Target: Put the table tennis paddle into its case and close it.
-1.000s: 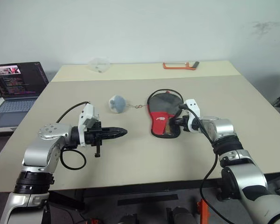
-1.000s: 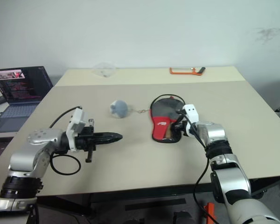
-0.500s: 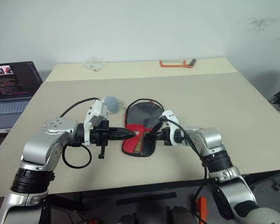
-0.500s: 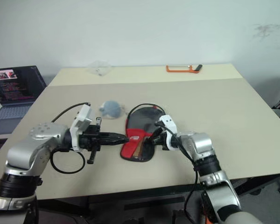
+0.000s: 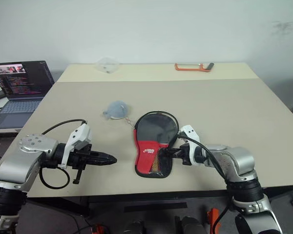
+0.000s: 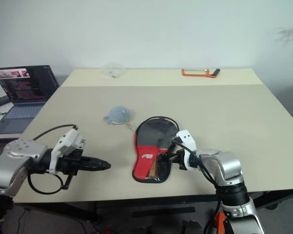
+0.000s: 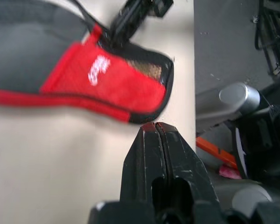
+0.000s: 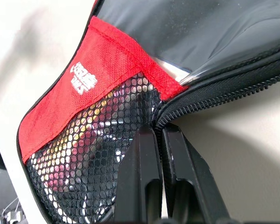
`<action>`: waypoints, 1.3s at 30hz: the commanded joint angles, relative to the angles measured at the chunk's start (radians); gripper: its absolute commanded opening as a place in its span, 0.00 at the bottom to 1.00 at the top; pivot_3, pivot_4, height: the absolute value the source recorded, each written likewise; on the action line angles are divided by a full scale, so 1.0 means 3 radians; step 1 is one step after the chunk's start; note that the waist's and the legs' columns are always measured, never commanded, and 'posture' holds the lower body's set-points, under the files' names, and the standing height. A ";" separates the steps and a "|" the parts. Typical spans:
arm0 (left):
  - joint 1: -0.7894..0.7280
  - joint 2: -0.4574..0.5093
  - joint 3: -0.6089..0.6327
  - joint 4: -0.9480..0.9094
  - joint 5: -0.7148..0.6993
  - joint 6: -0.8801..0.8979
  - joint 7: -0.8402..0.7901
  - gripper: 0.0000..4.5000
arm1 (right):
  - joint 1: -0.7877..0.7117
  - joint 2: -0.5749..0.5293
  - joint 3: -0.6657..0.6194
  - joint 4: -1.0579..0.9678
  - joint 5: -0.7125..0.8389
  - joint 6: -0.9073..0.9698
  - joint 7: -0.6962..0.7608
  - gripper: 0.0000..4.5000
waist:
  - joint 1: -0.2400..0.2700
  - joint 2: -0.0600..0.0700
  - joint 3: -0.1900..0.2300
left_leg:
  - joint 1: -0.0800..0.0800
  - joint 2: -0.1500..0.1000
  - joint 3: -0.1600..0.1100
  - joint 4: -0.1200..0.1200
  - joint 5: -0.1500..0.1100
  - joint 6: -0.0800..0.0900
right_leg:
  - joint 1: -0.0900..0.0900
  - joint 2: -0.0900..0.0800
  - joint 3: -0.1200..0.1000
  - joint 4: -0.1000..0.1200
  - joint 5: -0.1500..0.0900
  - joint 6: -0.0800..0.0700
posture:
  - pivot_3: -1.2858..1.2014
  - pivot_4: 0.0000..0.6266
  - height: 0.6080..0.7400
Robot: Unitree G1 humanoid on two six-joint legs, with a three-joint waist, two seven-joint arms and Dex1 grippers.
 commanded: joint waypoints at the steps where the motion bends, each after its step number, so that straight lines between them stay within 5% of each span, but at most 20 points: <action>1: 0.0060 -0.0025 0.0015 -0.0005 -0.0002 -0.0177 -0.0122 0.00 | 0.0083 -0.0088 -0.0036 -0.0258 0.0158 0.0189 -0.0014 0.00 | 0.0014 0.0000 0.0000 | 0.0000 0.0000 0.0000 0.0000 0.0000 0.0000 | 0.0000 0.0000 -0.0001 -0.0001 0.0000 0.0000 | 0.52 0.24 1.00; 21: 0.0273 -0.0118 -0.0033 0.0329 0.0103 -0.0718 -0.0291 0.00 | 0.0258 -0.0570 -0.0176 -0.0648 0.0478 0.0467 -0.0072 0.00 | 0.0017 0.0002 0.0001 | -0.0006 0.0002 0.0000 -0.0002 -0.0009 0.0008 | 0.0007 0.0000 -0.0009 -0.0027 0.0001 0.0002 | 0.52 0.24 1.00; 28: 0.0306 -0.0178 -0.0053 0.0320 0.0126 -0.0769 -0.0231 0.00 | 0.0207 -0.0351 -0.0242 -0.0573 0.0466 0.0450 -0.0284 0.00 | 0.0014 0.0002 0.0001 | -0.0005 0.0003 0.0000 -0.0002 -0.0009 0.0009 | 0.0007 0.0000 -0.0008 -0.0025 0.0001 0.0002 | 0.52 0.24 1.00; 32: 0.0299 -0.0195 -0.0053 0.0296 0.0127 -0.0746 -0.0202 0.00 | 0.0273 -0.0505 -0.0185 -0.0802 0.0545 0.0473 -0.0231 0.19 | 0.0013 0.0002 0.0001 | -0.0005 0.0002 0.0000 0.0000 -0.0009 0.0008 | 0.0007 0.0001 -0.0007 -0.0023 0.0001 0.0002 | 0.52 0.24 1.00; 39: 0.0225 -0.0213 -0.0069 0.0085 0.0072 -0.0531 -0.0053 0.00 | 0.0303 -0.0867 -0.0139 -0.1199 0.0715 0.0510 -0.0094 0.70 | 0.0013 0.0002 0.0001 | -0.0005 0.0003 0.0001 -0.0001 -0.0009 0.0009 | 0.0007 0.0001 -0.0008 -0.0025 0.0001 0.0002 | 0.52 0.24 1.00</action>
